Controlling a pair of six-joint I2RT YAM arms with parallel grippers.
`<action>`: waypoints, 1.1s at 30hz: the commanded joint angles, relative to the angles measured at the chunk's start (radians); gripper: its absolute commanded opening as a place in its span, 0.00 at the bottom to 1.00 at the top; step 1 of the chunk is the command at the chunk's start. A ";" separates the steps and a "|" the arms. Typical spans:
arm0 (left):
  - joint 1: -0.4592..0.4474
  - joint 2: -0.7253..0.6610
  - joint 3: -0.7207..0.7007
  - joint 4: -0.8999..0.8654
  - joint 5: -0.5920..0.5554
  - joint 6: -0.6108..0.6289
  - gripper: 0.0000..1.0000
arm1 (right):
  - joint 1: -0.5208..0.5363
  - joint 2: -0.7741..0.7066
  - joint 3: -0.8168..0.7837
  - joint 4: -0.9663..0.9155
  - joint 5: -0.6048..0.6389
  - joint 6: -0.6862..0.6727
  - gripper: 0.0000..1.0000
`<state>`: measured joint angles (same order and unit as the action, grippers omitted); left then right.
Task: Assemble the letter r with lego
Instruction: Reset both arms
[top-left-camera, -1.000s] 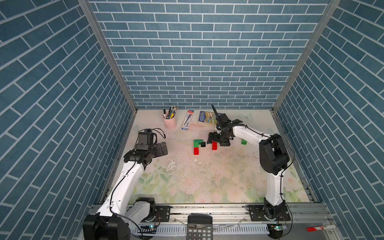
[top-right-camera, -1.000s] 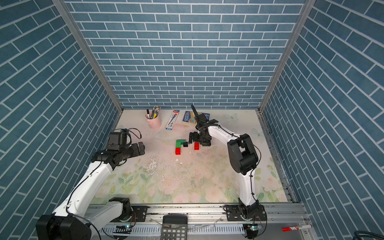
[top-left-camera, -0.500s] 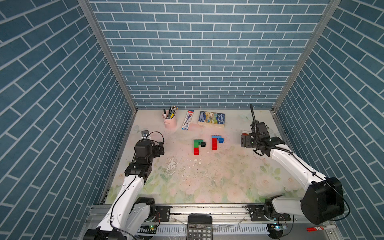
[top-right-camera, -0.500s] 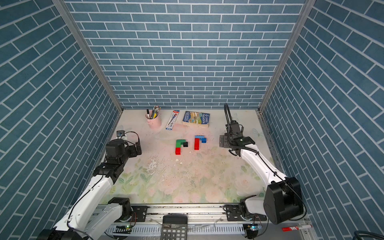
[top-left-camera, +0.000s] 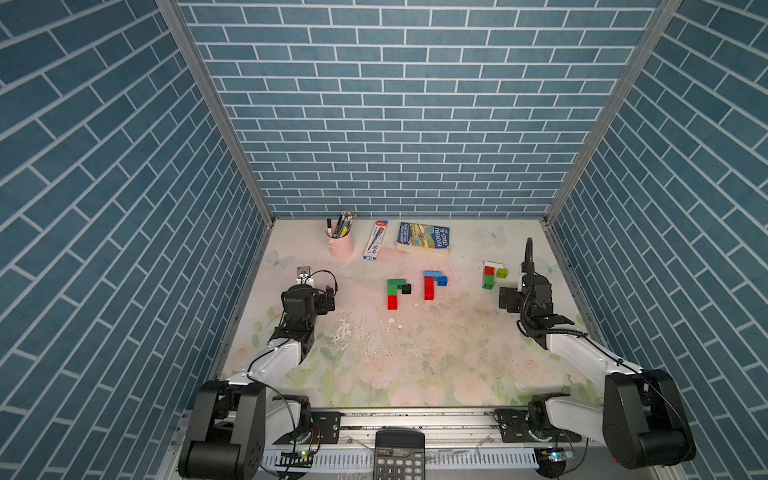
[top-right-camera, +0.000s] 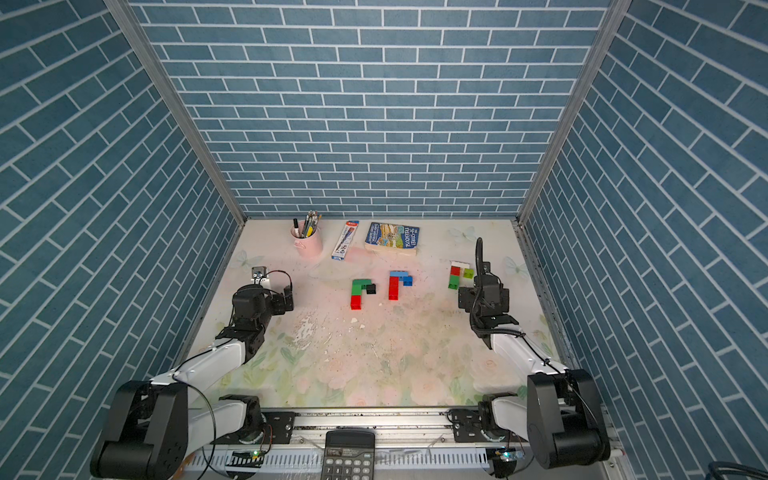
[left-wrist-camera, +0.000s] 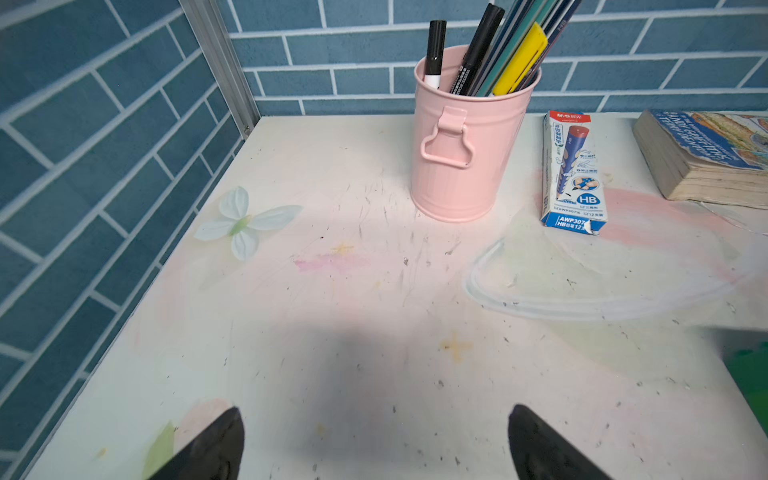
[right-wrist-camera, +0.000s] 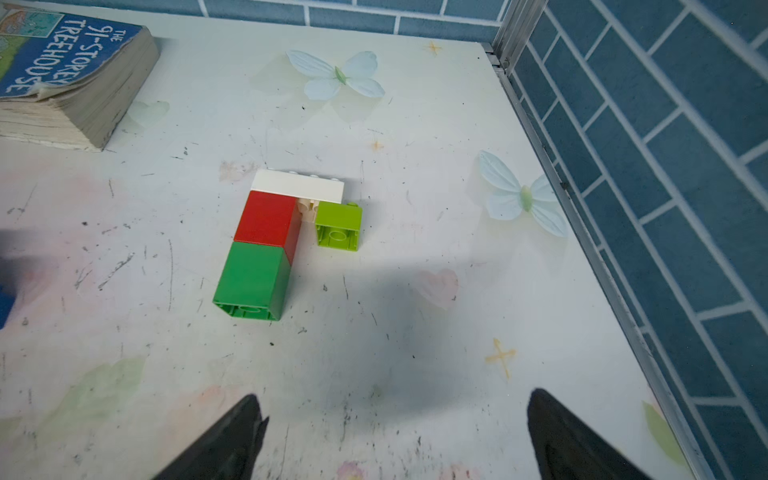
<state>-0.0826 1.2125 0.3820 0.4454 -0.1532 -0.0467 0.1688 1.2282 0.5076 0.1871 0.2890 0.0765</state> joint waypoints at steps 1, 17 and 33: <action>0.004 0.086 -0.011 0.180 -0.002 0.043 1.00 | -0.024 0.045 -0.022 0.182 -0.032 -0.031 0.99; 0.044 0.315 0.012 0.401 0.059 0.111 1.00 | -0.228 0.291 -0.079 0.598 -0.287 -0.014 0.99; 0.044 0.317 0.009 0.412 0.057 0.111 1.00 | -0.224 0.311 -0.110 0.665 -0.289 -0.026 0.99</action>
<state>-0.0441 1.5318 0.3775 0.8436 -0.1032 0.0612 -0.0582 1.5394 0.4000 0.8158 0.0105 0.0551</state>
